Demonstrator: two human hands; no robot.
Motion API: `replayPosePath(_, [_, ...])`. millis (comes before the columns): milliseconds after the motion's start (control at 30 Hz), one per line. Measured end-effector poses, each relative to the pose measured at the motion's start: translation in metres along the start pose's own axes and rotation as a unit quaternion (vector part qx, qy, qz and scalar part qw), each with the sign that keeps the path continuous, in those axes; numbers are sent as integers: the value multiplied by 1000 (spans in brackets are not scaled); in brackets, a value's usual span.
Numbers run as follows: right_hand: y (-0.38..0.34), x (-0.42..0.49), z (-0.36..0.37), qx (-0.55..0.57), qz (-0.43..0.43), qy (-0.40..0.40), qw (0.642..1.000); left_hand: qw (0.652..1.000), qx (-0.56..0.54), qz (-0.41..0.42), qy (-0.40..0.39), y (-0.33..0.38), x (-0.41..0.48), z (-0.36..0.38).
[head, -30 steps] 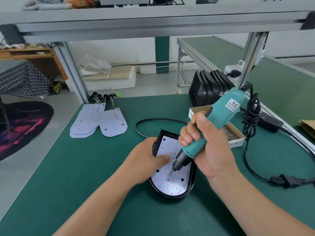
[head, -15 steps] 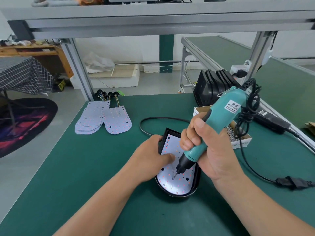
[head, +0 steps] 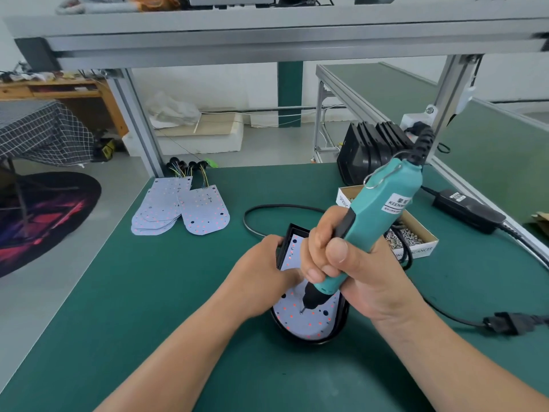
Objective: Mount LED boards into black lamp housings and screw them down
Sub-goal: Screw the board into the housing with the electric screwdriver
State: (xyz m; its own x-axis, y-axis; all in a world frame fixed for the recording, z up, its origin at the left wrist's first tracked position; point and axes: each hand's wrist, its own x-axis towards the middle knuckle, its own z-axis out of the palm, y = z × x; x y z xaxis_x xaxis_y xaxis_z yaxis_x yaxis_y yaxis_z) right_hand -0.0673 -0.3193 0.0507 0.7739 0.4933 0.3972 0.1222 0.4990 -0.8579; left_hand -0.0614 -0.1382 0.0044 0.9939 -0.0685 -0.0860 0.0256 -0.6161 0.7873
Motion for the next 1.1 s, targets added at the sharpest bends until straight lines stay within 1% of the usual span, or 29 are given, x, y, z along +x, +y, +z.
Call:
replayPosePath(167, [-1,-2,-4,12,4,6,1000,1000,-8,-2,-2,0,1,0])
replayPosePath(300, [-5,-2,-5,12,-35,22,999,1000,-16,-10,-1,2,-3,-1])
replayPosePath(400, [-14,-2,-9,7,-84,38,996,999,-29,-16,-5,4,-5,-1])
replayPosePath(467, [-24,-1,-16,7,-108,84,991,998,-58,-21,-16,4,-6,-3])
replayPosePath(533, [-33,2,-28,10,-107,162,981,995,-87,-24,-29,2,-7,-5])
replayPosePath(600, [-39,5,-47,6,-90,255,963,994,-107,-22,-29,1,-6,-6])
replayPosePath(667, [-43,7,-70,5,-53,336,940,992,-121,-16,-27,1,-5,-6])
replayPosePath(767, [-46,5,-105,-11,32,413,910,988,-153,-15,-33,3,-4,-6])
replayPosePath(833, [-51,-2,-126,-60,65,431,898,988,-153,-23,-23,5,-3,-7])
replayPosePath(967, [-65,-21,-157,-184,133,406,886,988,-152,-38,-7,5,-3,-10])
replayPosePath(1100, [-77,-36,-178,-310,195,389,845,986,-158,-46,-16,3,0,-14])
